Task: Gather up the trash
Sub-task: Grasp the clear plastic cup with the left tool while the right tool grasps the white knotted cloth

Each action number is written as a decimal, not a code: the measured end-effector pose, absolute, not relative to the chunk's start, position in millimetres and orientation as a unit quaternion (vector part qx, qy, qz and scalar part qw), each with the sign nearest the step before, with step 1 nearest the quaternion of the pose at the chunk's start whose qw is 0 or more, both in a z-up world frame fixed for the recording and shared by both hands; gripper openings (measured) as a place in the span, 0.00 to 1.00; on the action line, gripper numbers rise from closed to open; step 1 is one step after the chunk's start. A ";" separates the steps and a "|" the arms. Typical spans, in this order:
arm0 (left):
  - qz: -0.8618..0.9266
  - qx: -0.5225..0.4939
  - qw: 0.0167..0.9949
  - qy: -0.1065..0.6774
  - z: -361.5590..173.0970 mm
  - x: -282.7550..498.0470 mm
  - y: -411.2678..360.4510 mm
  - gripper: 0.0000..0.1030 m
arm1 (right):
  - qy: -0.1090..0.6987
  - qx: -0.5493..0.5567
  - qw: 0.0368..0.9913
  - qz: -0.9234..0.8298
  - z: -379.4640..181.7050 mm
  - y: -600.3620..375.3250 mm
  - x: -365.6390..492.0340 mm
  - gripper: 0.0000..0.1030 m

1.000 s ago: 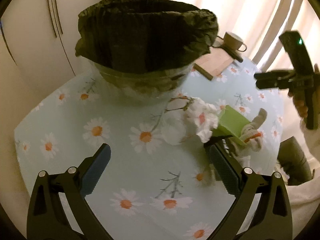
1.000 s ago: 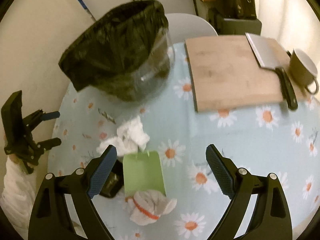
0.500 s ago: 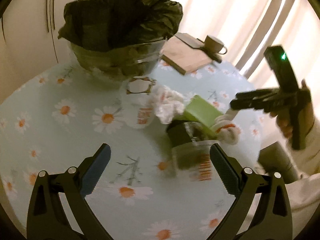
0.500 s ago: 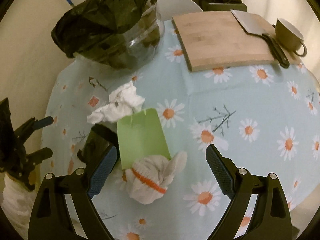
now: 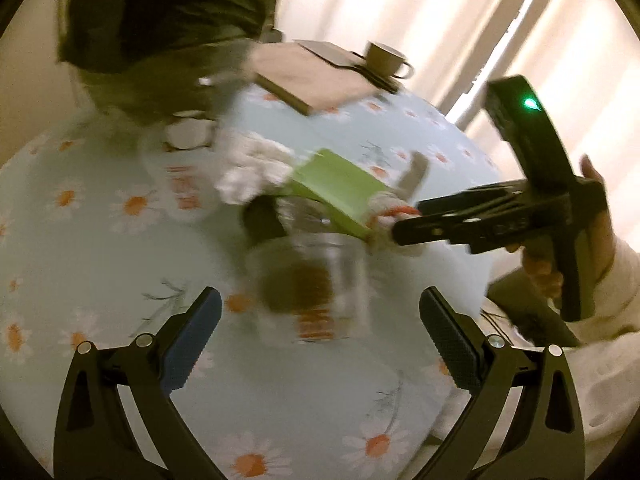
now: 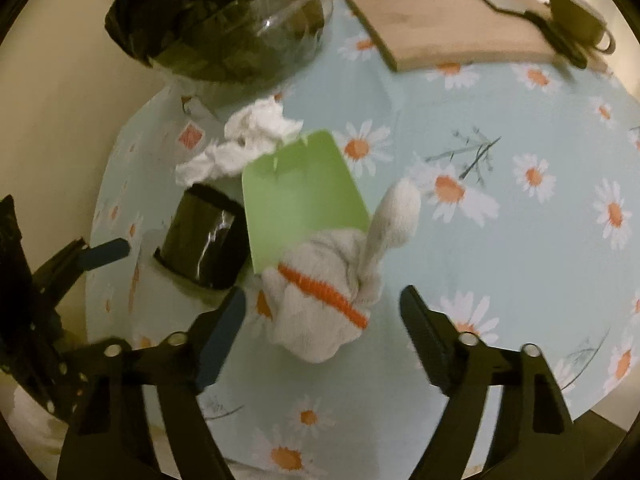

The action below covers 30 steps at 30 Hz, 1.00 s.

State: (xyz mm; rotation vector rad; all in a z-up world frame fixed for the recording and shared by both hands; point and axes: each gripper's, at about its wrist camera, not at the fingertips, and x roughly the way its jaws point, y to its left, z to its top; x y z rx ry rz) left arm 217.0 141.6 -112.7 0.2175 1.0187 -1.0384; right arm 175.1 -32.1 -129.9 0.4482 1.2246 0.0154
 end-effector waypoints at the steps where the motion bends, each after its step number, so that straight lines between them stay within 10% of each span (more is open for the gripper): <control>1: -0.476 0.101 0.741 0.462 -113.3 215.2 138.8 0.94 | 0.573 0.208 0.793 0.013 -132.3 -30.8 174.7 0.56; 9: -0.463 0.121 0.744 0.467 -132.1 217.2 122.1 0.93 | 0.570 0.205 0.795 0.033 -139.5 -36.6 171.0 0.41; 17: -0.481 0.130 0.724 0.477 -140.3 218.7 111.7 0.66 | 0.575 0.202 0.792 0.041 -136.3 -40.3 162.5 0.38; 30: -0.477 0.156 0.703 0.504 -131.4 207.6 134.7 0.63 | 0.565 0.223 0.792 0.058 -115.0 -45.4 157.0 0.38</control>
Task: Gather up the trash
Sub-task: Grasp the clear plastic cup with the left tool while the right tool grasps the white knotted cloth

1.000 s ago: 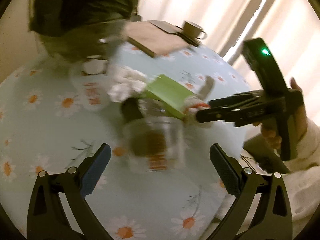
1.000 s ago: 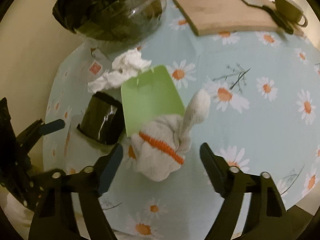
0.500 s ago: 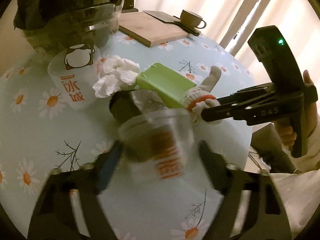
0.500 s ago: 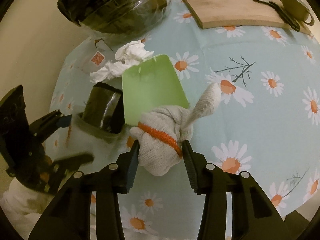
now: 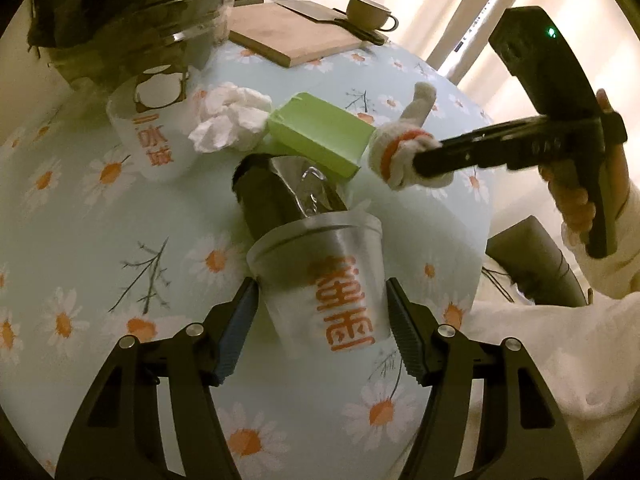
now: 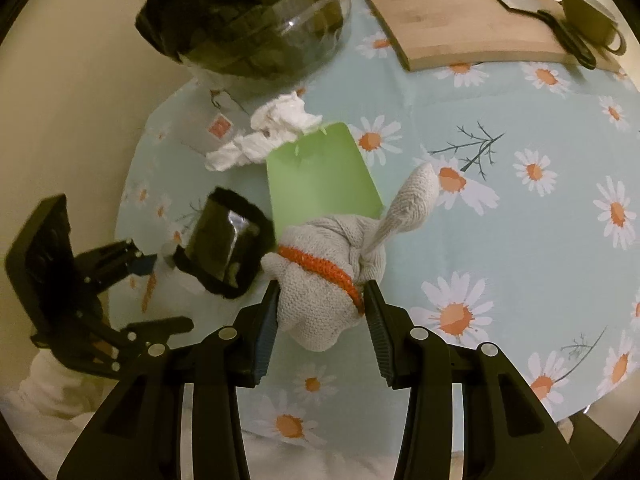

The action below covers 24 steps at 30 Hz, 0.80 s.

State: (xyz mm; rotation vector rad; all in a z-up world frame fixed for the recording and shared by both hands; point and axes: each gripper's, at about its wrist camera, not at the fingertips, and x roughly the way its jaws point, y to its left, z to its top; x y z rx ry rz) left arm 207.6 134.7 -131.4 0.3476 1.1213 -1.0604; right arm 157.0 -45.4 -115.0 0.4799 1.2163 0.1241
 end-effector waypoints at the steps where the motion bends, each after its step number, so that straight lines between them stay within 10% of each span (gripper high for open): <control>1: -0.473 0.159 0.704 0.504 -130.5 207.2 136.8 0.63 | 0.564 0.223 0.793 0.058 -112.6 -45.1 156.7 0.38; 24: -0.438 0.180 0.753 0.457 -72.2 210.1 185.8 0.61 | 0.530 0.174 0.824 0.098 -50.0 -34.5 177.1 0.38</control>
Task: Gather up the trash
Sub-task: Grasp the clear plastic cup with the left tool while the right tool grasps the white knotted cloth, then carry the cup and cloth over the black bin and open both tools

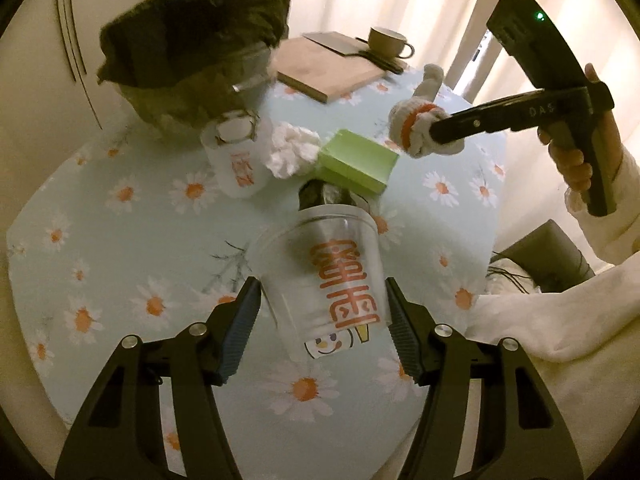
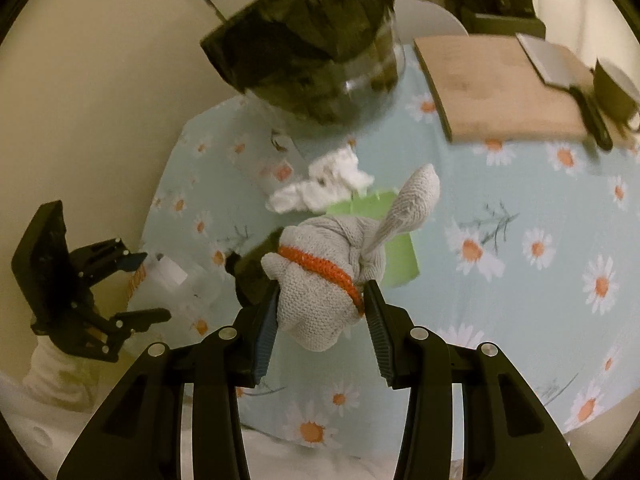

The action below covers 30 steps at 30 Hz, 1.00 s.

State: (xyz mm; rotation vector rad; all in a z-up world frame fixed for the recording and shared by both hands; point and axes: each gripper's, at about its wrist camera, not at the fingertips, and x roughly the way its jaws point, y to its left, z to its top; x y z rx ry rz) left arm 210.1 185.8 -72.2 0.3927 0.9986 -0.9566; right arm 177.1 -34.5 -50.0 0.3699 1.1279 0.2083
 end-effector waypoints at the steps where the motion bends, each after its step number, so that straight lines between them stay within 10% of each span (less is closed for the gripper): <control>1: -0.434 0.181 0.758 0.452 -69.1 211.5 187.8 0.61 | 0.525 0.171 0.828 0.099 -44.5 -35.9 179.7 0.38; 30: -0.383 0.130 0.850 0.338 30.8 320.4 197.7 0.61 | 0.365 0.174 0.905 0.134 72.7 -56.1 254.7 0.38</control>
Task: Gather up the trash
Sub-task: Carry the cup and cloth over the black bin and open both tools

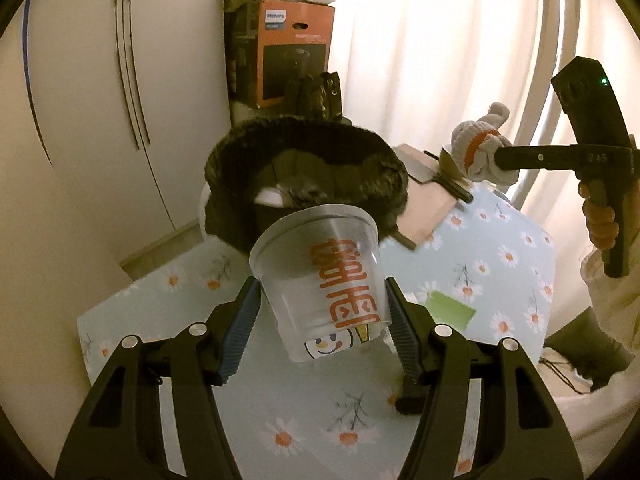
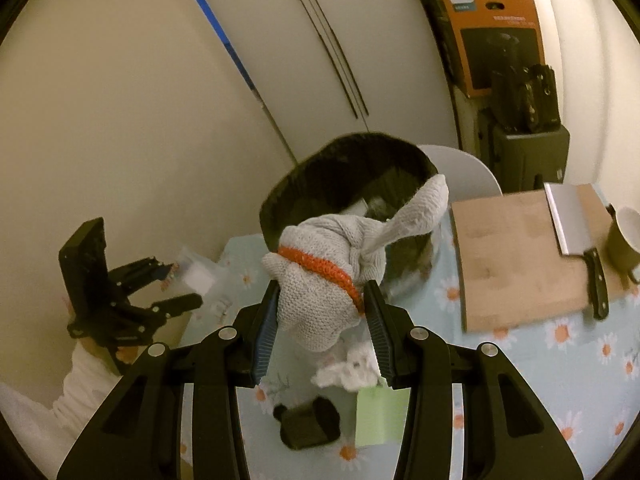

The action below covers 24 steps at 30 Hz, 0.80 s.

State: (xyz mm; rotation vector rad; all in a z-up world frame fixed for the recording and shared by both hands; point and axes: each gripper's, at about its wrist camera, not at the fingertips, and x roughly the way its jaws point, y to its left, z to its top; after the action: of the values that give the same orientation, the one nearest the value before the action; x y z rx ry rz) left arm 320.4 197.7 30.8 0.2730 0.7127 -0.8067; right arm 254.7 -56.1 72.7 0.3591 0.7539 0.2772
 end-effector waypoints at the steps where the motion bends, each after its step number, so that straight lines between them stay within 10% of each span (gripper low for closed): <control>1: -0.385 0.125 0.851 0.335 34.0 324.5 196.0 0.61 | 0.362 0.173 0.906 0.136 74.9 -56.3 258.7 0.38; 15: -0.395 0.108 0.870 0.275 76.8 378.6 156.4 0.61 | 0.339 0.145 0.915 0.166 100.5 -55.0 321.6 0.38; 19: -0.375 0.101 0.882 0.269 76.0 400.3 142.5 0.84 | 0.340 0.139 0.917 0.157 97.1 -55.0 343.9 0.42; 21: -0.383 0.076 0.882 0.264 72.9 408.9 143.3 0.94 | 0.343 0.137 0.919 0.138 91.6 -56.3 353.3 0.65; 24: -0.385 0.067 0.877 0.279 63.6 414.9 144.9 0.94 | 0.349 0.141 0.919 0.117 82.9 -59.8 355.2 0.74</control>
State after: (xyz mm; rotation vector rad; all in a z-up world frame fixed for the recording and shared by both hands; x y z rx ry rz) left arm 414.9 144.9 63.6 0.1399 0.5821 -0.8037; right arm 355.2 -59.8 82.9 0.2907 0.7166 0.2407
